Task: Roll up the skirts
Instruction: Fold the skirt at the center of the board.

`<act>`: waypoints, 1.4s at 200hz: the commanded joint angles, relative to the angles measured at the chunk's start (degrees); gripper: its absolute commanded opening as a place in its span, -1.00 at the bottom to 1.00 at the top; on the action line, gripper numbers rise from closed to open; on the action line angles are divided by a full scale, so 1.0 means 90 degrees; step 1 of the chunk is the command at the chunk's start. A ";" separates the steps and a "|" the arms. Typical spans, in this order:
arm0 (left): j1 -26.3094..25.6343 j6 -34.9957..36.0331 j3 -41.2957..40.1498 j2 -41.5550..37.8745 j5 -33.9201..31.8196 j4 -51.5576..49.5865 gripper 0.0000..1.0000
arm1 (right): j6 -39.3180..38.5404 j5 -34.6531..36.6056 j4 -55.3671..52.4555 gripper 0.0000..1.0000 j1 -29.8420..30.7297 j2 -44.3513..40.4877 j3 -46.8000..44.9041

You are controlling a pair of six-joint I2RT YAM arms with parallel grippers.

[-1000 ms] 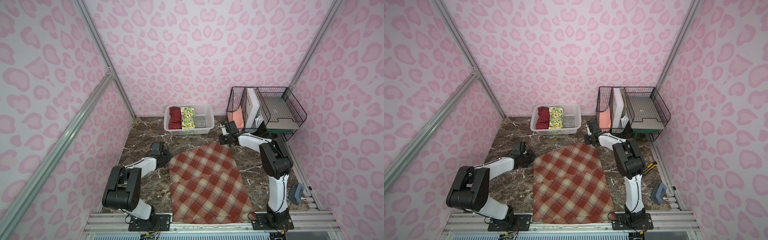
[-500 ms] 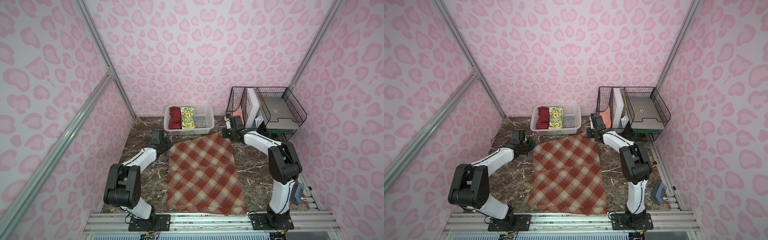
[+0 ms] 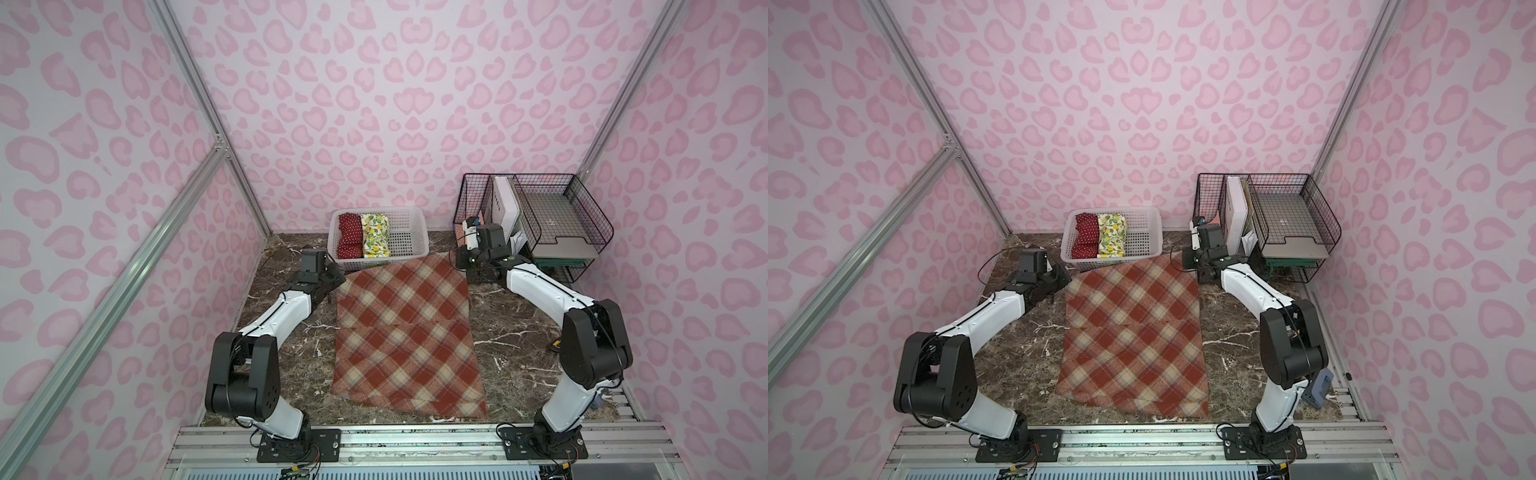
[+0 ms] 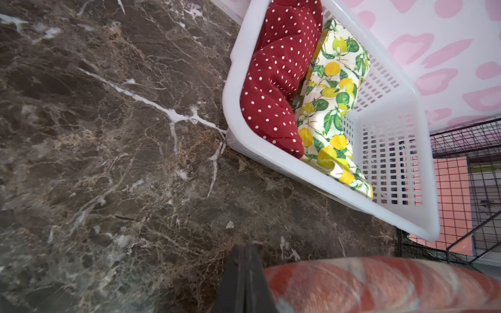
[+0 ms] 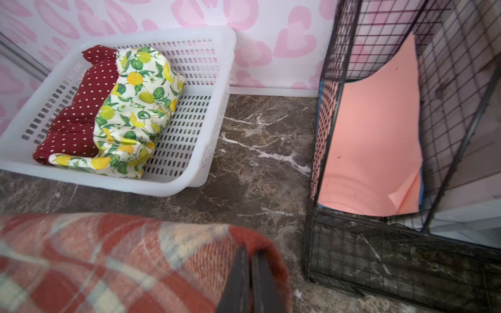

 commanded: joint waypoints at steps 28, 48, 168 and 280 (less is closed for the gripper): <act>0.0030 0.0243 0.0042 -0.0115 0.0020 0.0499 -1.00 | 0.0004 -0.0374 0.0263 -1.00 -0.0078 -0.0287 0.0091; 0.0026 0.0147 0.0022 -0.0078 0.0070 0.0522 -1.00 | 0.0051 -0.0597 0.0273 -1.00 -0.0074 -0.0304 0.0024; -0.0569 -0.0823 -0.2755 -0.4933 -0.1060 -0.2055 -1.00 | 0.1966 0.0374 -0.1193 -1.00 0.0936 -0.5337 -0.4369; -0.0585 -0.1666 -0.3734 -0.7897 0.0013 -0.4663 -1.00 | 0.4912 0.1046 -0.2971 -1.00 0.2656 -0.8299 -0.6094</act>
